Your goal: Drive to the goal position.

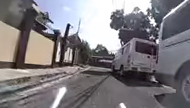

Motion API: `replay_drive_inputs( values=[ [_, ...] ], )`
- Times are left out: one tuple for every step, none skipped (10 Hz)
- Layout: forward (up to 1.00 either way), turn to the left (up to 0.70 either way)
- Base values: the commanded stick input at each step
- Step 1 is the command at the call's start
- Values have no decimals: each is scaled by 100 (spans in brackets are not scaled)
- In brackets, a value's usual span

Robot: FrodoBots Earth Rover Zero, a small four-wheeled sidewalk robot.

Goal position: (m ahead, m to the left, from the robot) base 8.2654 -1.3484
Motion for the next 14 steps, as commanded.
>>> replay_drive_inputs(
  values=[
    [100,0],
    [100,0],
    [100,0],
    [100,-1],
    [100,-21],
    [100,-40],
    [100,-40],
    [100,-40],
    [100,-40],
    [100,-40],
    [100,-31],
    [100,-11],
    [100,-5],
    [100,0]
  ],
)
